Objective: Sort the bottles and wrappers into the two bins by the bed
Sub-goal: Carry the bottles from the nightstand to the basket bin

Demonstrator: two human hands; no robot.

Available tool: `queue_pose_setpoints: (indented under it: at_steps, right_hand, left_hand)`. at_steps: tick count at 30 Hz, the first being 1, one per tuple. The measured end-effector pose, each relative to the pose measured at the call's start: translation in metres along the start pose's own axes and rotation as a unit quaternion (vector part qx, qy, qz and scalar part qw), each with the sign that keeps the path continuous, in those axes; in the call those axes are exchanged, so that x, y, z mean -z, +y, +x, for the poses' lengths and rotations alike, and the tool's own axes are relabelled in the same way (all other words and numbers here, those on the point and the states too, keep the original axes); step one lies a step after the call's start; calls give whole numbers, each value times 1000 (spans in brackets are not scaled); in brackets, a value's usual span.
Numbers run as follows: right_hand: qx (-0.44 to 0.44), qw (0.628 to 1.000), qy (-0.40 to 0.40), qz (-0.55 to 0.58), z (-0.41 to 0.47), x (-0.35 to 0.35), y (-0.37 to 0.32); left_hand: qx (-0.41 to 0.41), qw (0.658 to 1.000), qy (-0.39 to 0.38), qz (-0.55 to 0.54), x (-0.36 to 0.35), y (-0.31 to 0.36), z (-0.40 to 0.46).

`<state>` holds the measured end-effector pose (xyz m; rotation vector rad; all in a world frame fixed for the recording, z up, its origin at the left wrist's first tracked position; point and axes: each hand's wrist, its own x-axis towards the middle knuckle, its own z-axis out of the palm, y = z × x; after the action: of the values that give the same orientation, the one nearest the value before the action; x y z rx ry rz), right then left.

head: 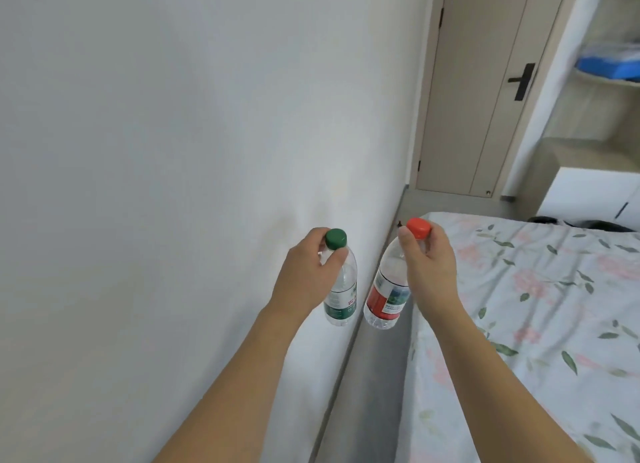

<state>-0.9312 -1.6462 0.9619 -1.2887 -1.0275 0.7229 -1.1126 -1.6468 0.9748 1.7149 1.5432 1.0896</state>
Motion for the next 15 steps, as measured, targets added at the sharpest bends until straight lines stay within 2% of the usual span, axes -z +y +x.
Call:
queue_pose_setpoints:
  at_steps: [8, 15]
  right_hand:
    - [3, 995, 98, -22, 129, 24, 29]
    - [1, 991, 133, -21, 286, 31, 71]
  left_hand:
    - [-38, 996, -73, -35, -84, 12, 149]
    - [-56, 992, -100, -46, -170, 22, 314]
